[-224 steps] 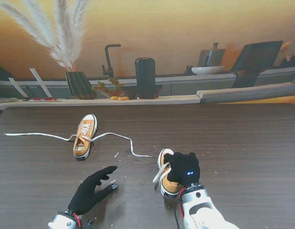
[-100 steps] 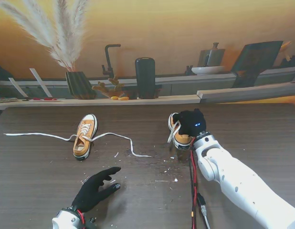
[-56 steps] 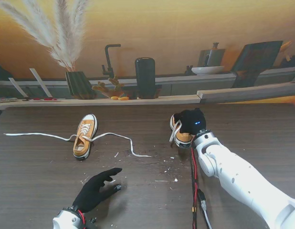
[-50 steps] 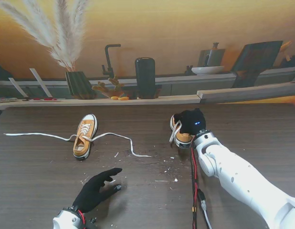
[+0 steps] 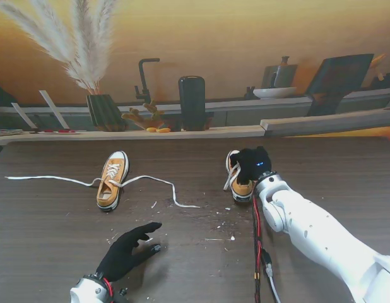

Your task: Tie the shoelaces into a bow on the shoes

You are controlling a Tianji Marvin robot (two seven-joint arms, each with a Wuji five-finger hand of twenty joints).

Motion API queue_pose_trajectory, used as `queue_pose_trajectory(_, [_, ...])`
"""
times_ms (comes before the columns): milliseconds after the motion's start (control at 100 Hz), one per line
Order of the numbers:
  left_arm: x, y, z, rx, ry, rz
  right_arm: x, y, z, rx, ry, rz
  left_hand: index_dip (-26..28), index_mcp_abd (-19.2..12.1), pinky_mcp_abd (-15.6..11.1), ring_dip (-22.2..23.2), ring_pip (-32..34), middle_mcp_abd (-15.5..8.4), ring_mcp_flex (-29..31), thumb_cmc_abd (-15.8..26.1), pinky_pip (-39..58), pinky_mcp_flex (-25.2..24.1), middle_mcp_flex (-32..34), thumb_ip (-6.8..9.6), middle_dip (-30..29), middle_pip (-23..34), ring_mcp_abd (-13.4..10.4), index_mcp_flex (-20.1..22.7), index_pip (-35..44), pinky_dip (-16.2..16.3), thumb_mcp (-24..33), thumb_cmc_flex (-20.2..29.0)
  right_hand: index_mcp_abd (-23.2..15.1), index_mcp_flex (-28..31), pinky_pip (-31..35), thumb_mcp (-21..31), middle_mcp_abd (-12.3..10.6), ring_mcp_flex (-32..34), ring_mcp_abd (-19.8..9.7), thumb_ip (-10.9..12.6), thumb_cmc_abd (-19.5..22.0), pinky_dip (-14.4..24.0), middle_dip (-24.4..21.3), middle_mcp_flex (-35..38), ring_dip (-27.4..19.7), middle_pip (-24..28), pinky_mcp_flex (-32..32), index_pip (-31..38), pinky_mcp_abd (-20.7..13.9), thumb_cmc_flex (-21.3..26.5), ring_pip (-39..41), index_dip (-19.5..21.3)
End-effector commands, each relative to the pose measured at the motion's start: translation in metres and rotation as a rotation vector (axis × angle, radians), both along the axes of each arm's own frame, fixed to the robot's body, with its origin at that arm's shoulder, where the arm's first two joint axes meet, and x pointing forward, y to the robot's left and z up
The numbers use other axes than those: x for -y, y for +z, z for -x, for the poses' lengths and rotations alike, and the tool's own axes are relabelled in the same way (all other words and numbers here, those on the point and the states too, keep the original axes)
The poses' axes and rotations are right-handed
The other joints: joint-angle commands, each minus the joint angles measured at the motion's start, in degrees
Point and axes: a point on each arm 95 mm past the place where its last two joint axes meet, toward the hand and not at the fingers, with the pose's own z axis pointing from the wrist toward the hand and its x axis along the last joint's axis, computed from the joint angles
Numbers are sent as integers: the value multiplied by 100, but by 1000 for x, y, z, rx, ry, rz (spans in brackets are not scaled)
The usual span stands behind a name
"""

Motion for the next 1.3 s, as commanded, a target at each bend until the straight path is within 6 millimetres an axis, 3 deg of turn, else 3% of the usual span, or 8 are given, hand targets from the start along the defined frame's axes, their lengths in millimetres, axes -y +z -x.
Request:
queue_pose_trajectory(0, [2, -1, 2, -11, -14, -2, 5, 2, 2, 16, 13, 15, 101, 33, -115, -40, -18, -36, -64, 191, -34, -34, -104, 60, -123, -95, 35, 97, -32, 91, -182, 53, -124, -145, -67, 192, -120, 28, 158, -110, -96, -35, -3, -204, 325, 27, -122, -181, -77, -168, -257, 36])
queue_pose_trajectory(200, [2, 0, 3, -6, -17, 3, 7, 3, 9, -15, 16, 40, 103, 33, -116, -38, -14, 2, -62, 192, -33, -33, -115, 61, -126, -103, 36, 102, -30, 92, -182, 55, 148, -175, -190, 309, -139, -54, 95, 141, -295, -12, 61, -495, 1175, 79, -266, -727, -132, -554, -760, 418])
queue_pose_trajectory(270, [3, 0, 4, -2, -18, 5, 7, 4, 13, -17, 21, 53, 102, 35, -115, -37, -12, -52, -57, 180, -33, -32, -107, 63, -124, -98, 31, 102, -31, 92, -179, 62, 264, -165, -221, 431, -155, -81, 55, 763, -404, -3, 119, -577, 1388, 63, -295, -1066, -163, -835, -879, 943])
queue_pose_trajectory(300, [3, 0, 4, -1, -19, 6, 8, 5, 14, -20, 21, 58, 102, 36, -115, -38, -14, -9, -60, 182, -33, -31, -113, 65, -124, -99, 30, 100, -32, 92, -175, 66, 291, -219, -242, 426, -162, -118, 41, 862, -456, -6, 122, -617, 1419, 51, -330, -1143, -176, -901, -901, 1059])
queue_pose_trajectory(600, [3, 2, 6, 13, -20, 14, 11, 16, 34, -29, 20, 79, 103, 31, -118, -37, -10, 0, -51, 189, -34, -30, -108, 63, -125, -98, 29, 105, -30, 91, -178, 58, 420, -559, -403, 469, -164, -505, -73, 762, -711, -18, 115, -977, 1721, -10, -548, -1346, -234, -1508, -958, 1113])
queue_pose_trajectory(820, [2, 4, 9, 26, -16, 18, 11, 33, 60, -30, 18, 18, 103, 32, -115, -40, -16, 3, -59, 181, -37, -31, -111, 64, -124, -97, 30, 102, -31, 90, -176, 65, 577, -940, -1006, 298, -36, -1252, -43, 715, -299, -198, -138, -1410, 2433, -447, -1054, -1691, -244, -2026, -1462, 923])
queue_pose_trajectory(1120, [1, 8, 14, 41, -17, 24, 13, 51, 128, -74, -32, -175, 102, 38, -112, -42, -21, -2, -58, 181, -36, -29, -98, 64, -126, -100, 34, 111, -31, 91, -174, 62, 915, -1567, -2222, -155, 319, -2904, 409, 746, 362, -943, -873, -2509, 1975, -1488, -2306, -2067, -382, -2220, -2581, 599])
queue_pose_trajectory(1290, [3, 8, 15, 45, -25, 23, 14, 45, 175, -124, -89, -312, 101, 42, -114, -47, -32, 5, -61, 169, -42, -36, -99, 63, -129, -108, 42, 115, -36, 88, -179, 66, 1119, -1819, -2553, -653, 418, -3409, 611, 827, 883, -1265, -1040, -2877, 1185, -1856, -2798, -2286, -495, -2100, -2946, 501])
